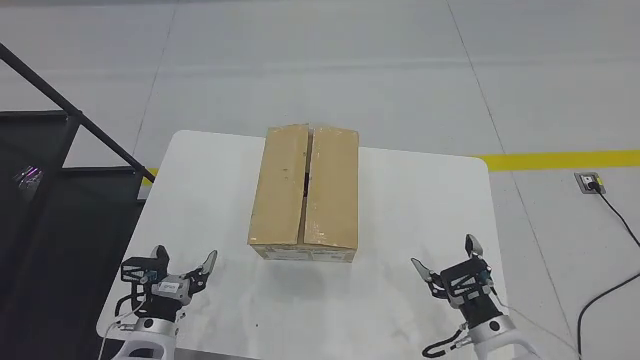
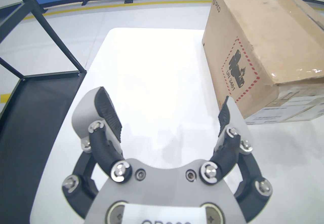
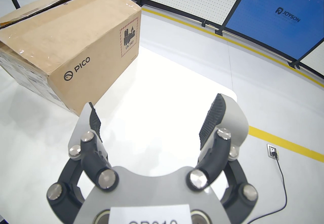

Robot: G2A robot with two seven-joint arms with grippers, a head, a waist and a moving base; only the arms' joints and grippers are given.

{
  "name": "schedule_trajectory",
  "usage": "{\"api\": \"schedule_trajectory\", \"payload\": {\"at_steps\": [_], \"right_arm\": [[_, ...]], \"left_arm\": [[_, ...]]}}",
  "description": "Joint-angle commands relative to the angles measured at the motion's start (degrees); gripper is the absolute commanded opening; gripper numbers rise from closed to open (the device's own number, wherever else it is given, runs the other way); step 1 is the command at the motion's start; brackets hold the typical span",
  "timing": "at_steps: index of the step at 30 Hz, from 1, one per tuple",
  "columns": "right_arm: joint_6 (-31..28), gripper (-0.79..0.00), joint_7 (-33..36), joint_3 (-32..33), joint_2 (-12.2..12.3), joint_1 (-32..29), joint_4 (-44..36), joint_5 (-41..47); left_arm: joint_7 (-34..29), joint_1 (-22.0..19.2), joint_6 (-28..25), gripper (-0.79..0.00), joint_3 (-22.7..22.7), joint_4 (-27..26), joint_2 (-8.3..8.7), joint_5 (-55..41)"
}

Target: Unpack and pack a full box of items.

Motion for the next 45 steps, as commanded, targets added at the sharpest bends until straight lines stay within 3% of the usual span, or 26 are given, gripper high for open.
{"api": "schedule_trajectory", "payload": {"at_steps": [1,5,11,15,19,28,34,39,45], "right_arm": [[0.00,0.000,0.01,0.00,0.00,0.00,0.00,-0.01],[-0.24,0.000,-0.62,-0.25,-0.06,0.05,-0.12,0.51],[3.58,0.000,-4.98,-1.45,-0.78,1.33,0.64,4.23],[7.45,0.000,-5.13,-2.12,-1.12,1.39,-0.96,2.24],[7.46,0.000,-5.01,-2.12,-1.11,0.97,-2.37,0.91],[6.31,0.000,-5.74,-1.81,-1.12,0.85,-1.79,1.02],[2.04,0.000,-6.52,-3.23,-0.97,2.59,-0.43,-5.26],[0.64,0.000,-2.80,-7.15,-0.93,4.84,-0.98,-17.71],[0.62,0.000,-2.73,-7.32,-0.92,4.87,-1.11,-18.38]], "left_arm": [[0.01,0.00,0.00,0.000,0.00,0.00,0.00,0.00],[-0.63,-0.19,-0.22,0.000,-0.12,0.35,-0.06,-1.44],[-2.48,-4.06,0.89,0.000,1.22,2.62,-0.46,-2.52],[-3.52,-7.24,1.89,0.000,2.85,5.34,-0.76,-1.79],[-5.15,-10.28,4.57,0.000,3.97,8.32,-1.15,-1.90],[-5.25,-10.55,3.41,0.000,4.58,8.15,-1.21,-1.60],[-6.43,-12.85,-0.28,0.000,7.54,8.94,-1.51,-0.90],[-6.18,-14.67,-0.31,0.000,9.76,10.55,-1.95,-0.52],[-5.47,-15.16,-1.06,0.000,11.06,10.91,-2.27,-0.54]]}}
